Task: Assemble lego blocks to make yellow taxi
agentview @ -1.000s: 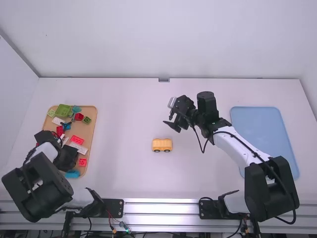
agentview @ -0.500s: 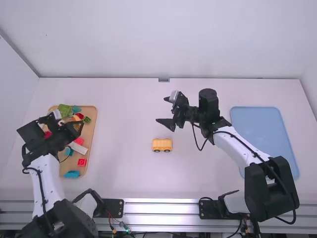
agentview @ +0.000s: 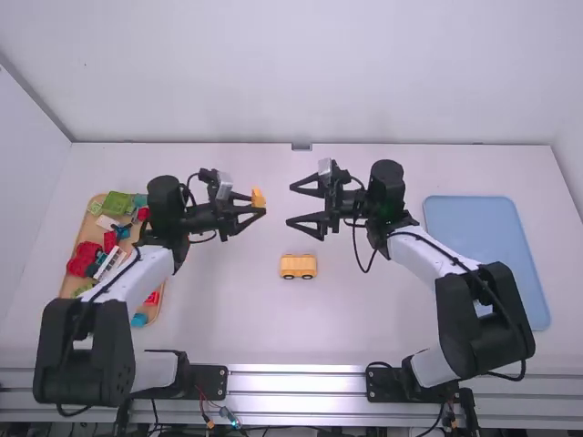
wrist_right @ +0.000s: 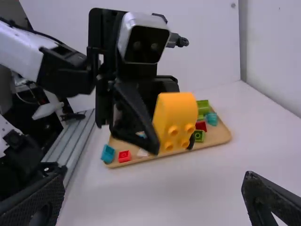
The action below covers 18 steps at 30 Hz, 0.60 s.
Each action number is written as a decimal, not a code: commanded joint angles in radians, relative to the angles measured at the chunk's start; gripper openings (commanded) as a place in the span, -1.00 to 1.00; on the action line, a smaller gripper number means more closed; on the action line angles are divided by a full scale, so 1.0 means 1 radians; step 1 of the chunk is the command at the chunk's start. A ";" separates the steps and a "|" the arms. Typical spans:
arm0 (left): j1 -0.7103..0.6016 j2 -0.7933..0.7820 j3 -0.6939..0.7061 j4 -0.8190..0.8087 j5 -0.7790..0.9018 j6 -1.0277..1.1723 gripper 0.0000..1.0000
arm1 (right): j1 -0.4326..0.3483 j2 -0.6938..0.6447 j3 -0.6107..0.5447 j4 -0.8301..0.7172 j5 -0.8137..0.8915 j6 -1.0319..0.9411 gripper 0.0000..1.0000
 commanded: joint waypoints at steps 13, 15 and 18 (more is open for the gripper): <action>-0.126 0.215 0.107 0.327 0.138 -0.172 -0.82 | 0.003 0.034 0.004 0.169 -0.075 0.242 0.54; -0.135 0.214 0.112 0.328 0.138 -0.171 -0.81 | 0.003 0.034 0.004 0.170 -0.075 0.242 0.49; -0.148 0.214 0.117 0.328 0.137 -0.172 -0.82 | 0.003 0.034 0.004 0.169 -0.075 0.228 0.38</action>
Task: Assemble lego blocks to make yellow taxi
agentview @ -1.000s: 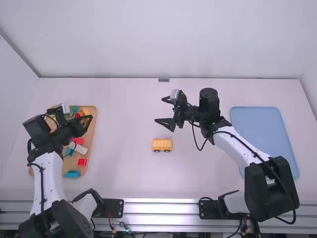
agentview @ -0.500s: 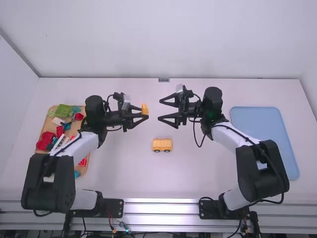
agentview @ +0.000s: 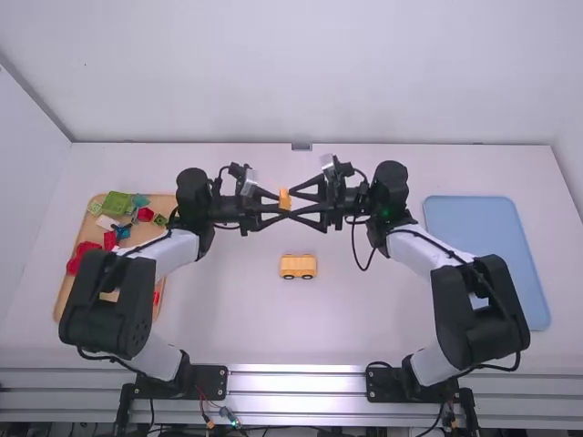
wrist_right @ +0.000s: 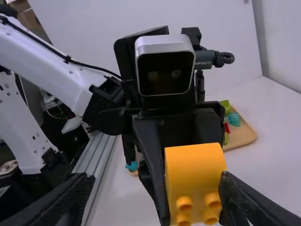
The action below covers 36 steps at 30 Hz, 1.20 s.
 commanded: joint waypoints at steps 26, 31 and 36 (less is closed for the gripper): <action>-0.043 0.002 0.026 0.090 0.078 -0.084 -0.88 | 0.015 0.004 0.004 -0.023 0.009 -0.042 0.20; -0.066 0.002 0.026 0.090 0.077 -0.084 -0.88 | 0.035 0.004 0.004 -0.023 0.009 -0.053 0.07; -0.049 0.002 0.025 0.079 0.078 -0.069 -0.92 | 0.034 0.004 0.004 -0.023 0.009 -0.057 -0.04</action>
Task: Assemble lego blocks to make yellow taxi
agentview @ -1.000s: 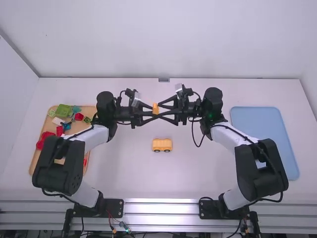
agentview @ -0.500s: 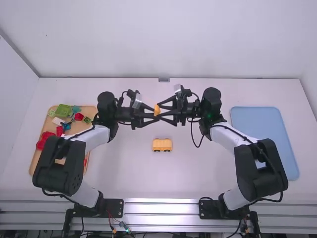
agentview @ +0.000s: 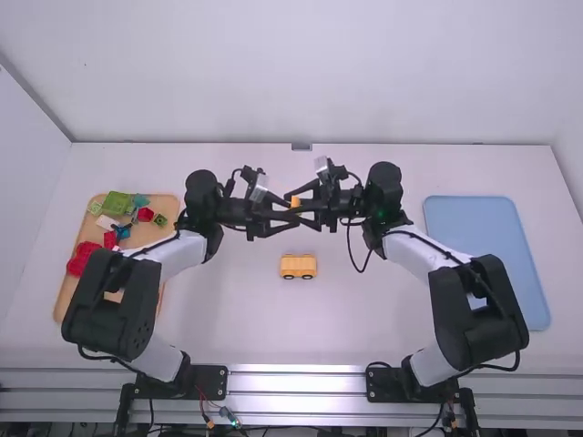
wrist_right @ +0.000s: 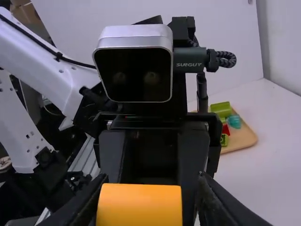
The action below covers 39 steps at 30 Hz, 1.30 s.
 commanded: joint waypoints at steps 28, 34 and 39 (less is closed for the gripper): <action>0.002 0.002 0.021 0.008 -0.023 0.011 -0.93 | -0.050 0.004 0.004 -0.002 -0.066 -0.007 -0.16; 0.002 0.002 0.021 0.008 -0.023 0.011 -0.92 | -0.037 0.004 0.004 -0.002 -0.066 -0.012 -0.31; 0.002 0.002 0.021 0.008 -0.023 0.011 -0.68 | -0.029 0.004 0.004 -0.001 -0.066 -0.011 -0.74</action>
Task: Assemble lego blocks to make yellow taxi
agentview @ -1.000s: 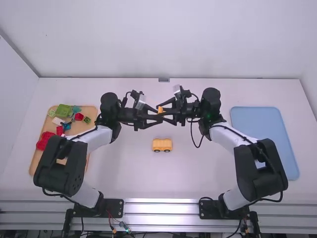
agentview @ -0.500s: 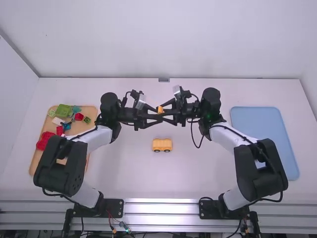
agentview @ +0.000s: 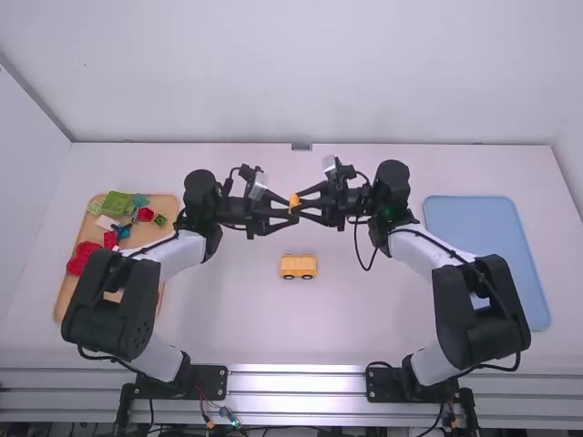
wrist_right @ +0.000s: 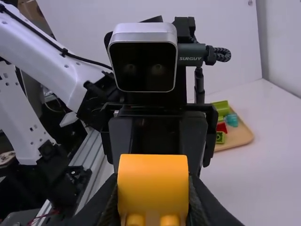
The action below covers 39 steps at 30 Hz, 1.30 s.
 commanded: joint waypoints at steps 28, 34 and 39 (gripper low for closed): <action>0.020 0.002 0.112 -0.756 -0.743 0.383 0.98 | -0.085 -0.187 0.078 -1.106 1.060 -0.531 -1.00; 0.019 0.002 0.221 -0.913 -0.776 0.483 0.99 | 0.025 -0.074 0.222 -1.505 1.161 -0.883 -1.00; 0.020 0.002 0.268 -0.990 -0.780 0.533 0.98 | 0.121 0.010 0.219 -1.539 1.353 -0.999 -1.00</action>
